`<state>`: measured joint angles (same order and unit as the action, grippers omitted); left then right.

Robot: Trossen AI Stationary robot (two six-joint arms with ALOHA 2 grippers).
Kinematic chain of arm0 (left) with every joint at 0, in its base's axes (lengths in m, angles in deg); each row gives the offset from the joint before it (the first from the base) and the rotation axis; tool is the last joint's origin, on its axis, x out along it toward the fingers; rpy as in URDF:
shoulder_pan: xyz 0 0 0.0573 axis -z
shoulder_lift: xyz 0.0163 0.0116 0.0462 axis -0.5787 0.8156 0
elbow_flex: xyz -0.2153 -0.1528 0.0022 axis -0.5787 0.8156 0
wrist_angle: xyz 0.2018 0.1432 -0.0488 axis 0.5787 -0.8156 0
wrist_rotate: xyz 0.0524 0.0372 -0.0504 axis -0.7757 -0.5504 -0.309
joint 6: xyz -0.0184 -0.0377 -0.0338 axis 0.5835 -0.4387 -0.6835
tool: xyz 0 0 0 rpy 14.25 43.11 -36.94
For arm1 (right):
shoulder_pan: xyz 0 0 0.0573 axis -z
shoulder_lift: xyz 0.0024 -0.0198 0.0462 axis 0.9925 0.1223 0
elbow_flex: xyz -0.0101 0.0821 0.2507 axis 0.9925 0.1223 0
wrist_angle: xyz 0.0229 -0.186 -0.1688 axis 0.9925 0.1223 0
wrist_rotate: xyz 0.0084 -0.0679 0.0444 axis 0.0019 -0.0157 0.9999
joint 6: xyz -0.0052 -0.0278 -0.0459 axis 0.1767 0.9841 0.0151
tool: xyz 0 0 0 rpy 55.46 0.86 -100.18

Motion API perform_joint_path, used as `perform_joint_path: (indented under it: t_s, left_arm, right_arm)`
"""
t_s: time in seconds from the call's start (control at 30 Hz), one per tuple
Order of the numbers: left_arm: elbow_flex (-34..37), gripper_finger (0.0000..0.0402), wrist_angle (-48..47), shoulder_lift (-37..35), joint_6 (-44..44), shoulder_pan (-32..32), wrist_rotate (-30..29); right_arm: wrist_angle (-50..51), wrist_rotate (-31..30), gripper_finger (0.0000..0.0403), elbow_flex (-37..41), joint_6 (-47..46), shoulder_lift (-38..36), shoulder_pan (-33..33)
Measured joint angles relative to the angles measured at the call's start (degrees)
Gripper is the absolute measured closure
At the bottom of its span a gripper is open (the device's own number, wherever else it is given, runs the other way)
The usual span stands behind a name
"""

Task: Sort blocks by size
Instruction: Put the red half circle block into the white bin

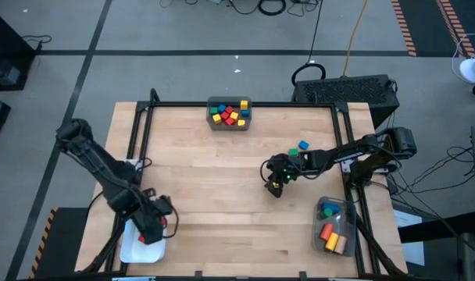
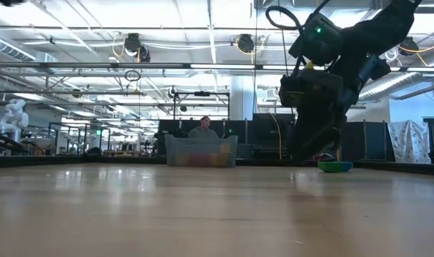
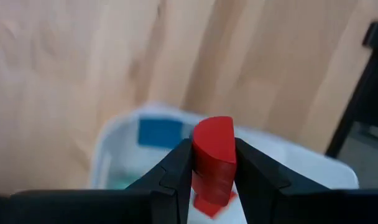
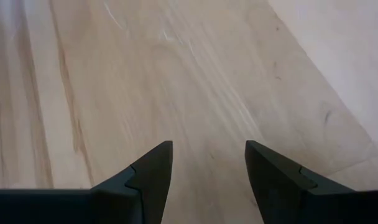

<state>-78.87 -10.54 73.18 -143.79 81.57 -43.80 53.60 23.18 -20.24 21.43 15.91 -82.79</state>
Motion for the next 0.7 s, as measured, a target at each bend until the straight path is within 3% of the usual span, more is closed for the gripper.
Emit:
perform_joint_path:
  t_s: [0.2, 0.7]
  left_arm:
    - [0.0, 0.0297, 0.06, 0.0, -8.54, 4.89, 1.41]
    - [0.09, 0.0297, -3.71, 2.86, -8.58, 6.43, 0.01]
  right_arm:
    - [0.08, 0.13, 0.0216, 0.0, 0.02, 0.0, 0.0]
    - [5.0, 1.82, 0.0216, 0.0, 2.82, -1.14, 1.16]
